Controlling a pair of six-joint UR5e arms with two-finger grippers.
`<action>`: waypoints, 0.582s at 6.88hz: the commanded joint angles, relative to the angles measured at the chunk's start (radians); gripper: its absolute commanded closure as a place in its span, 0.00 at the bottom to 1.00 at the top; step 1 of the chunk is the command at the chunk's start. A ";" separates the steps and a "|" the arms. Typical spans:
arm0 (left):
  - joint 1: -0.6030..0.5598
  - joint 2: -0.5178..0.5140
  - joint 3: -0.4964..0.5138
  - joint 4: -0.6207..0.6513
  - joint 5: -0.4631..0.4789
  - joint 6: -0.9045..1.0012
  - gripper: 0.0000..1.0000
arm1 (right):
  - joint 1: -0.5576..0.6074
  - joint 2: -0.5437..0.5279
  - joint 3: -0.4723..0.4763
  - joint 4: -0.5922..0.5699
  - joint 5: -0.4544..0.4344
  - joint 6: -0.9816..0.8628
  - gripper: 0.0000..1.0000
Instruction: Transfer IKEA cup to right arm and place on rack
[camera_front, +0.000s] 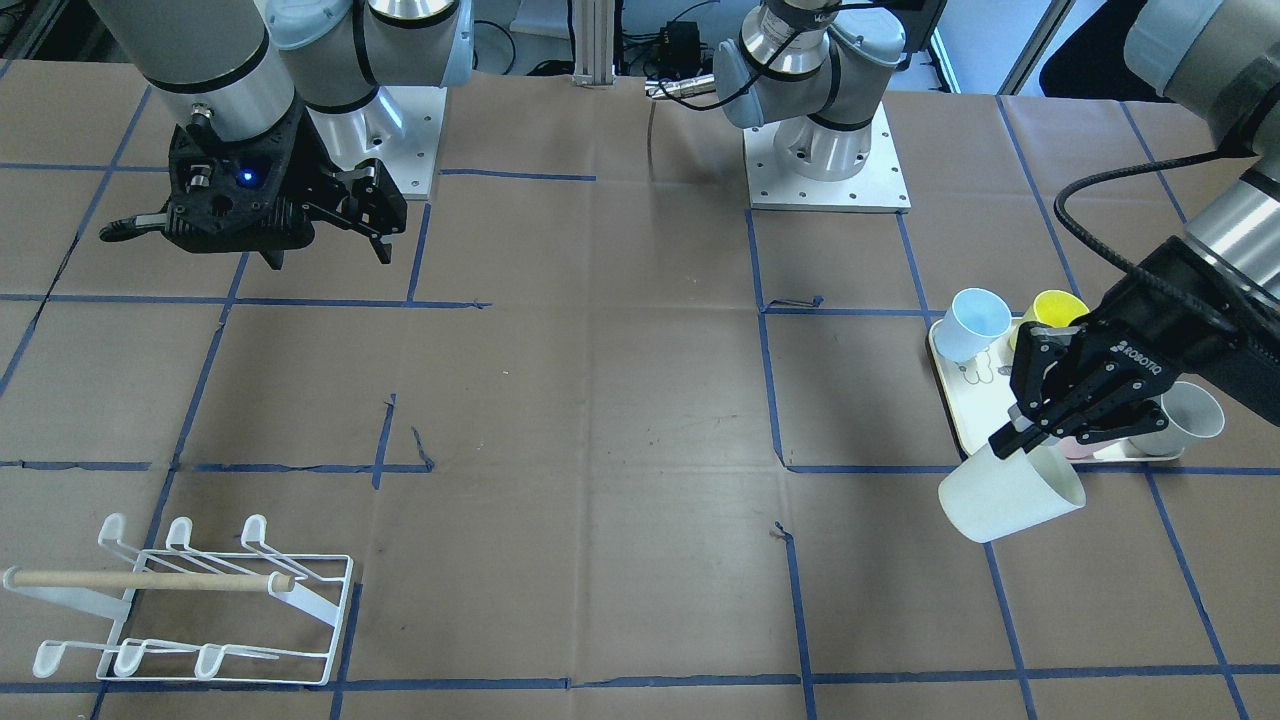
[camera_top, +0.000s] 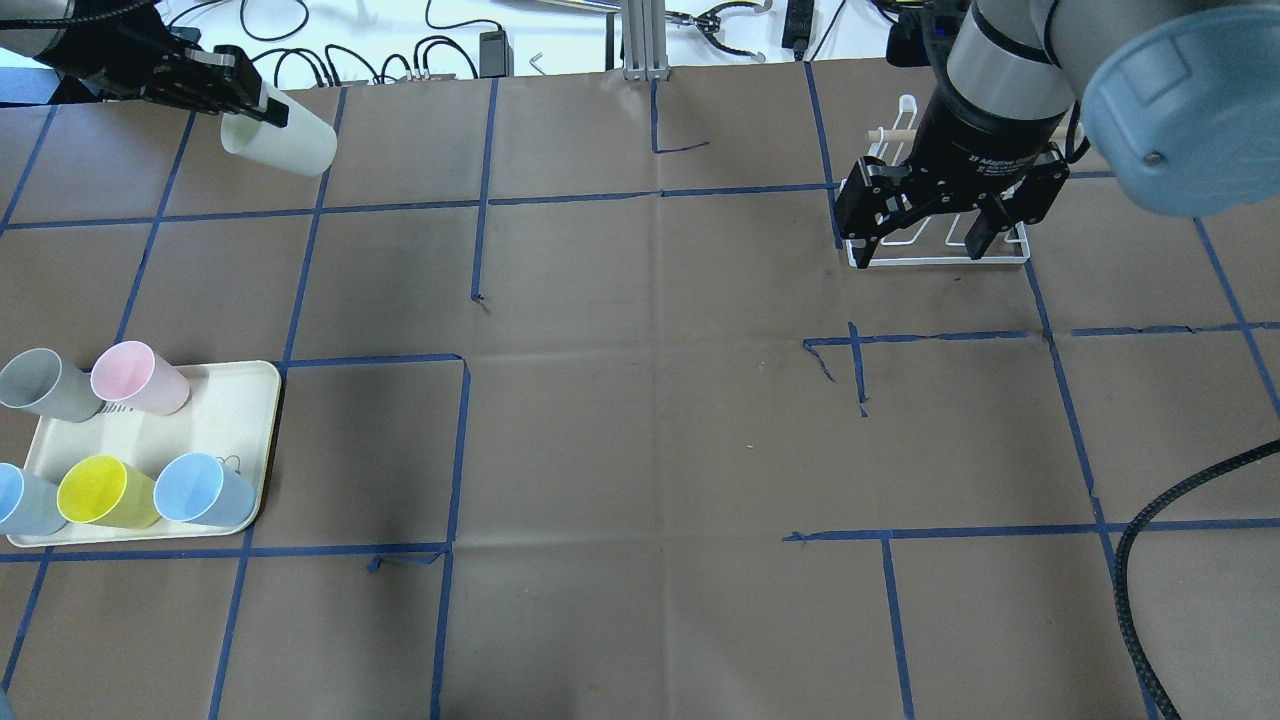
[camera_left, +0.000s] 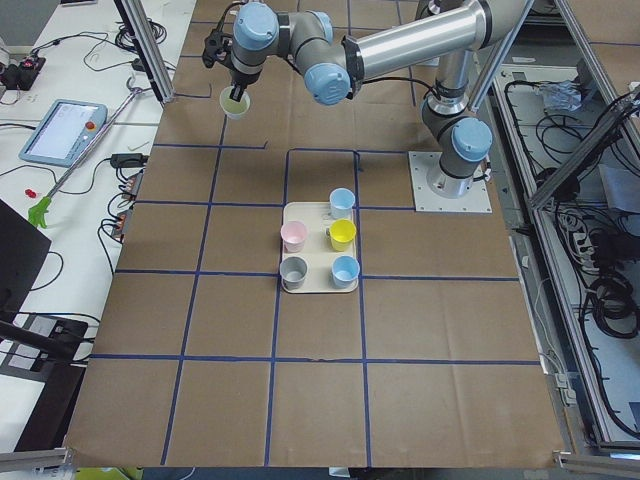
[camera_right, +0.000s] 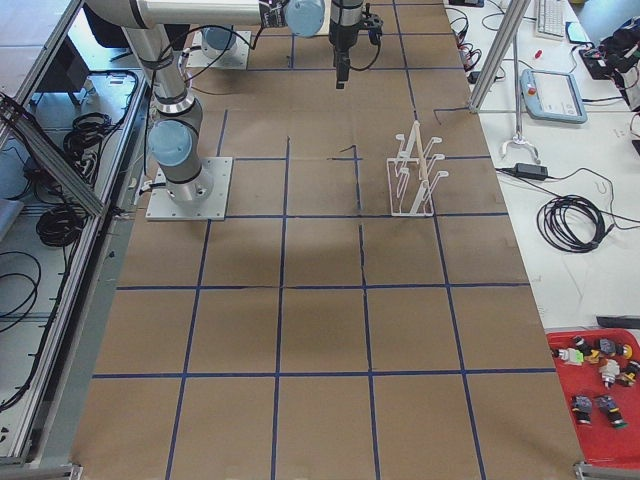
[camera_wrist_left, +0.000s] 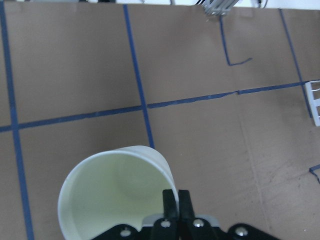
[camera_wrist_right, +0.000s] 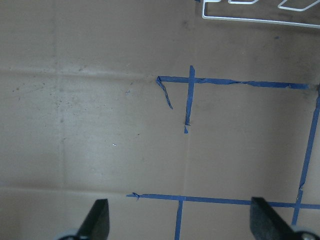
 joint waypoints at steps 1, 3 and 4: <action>-0.005 0.047 -0.158 0.258 -0.172 0.048 1.00 | 0.002 0.002 0.001 -0.020 0.012 0.004 0.00; -0.006 0.073 -0.400 0.637 -0.318 0.046 1.00 | 0.000 0.031 0.001 -0.164 0.138 0.056 0.00; -0.026 0.063 -0.487 0.809 -0.402 0.043 1.00 | 0.000 0.038 0.007 -0.266 0.195 0.193 0.00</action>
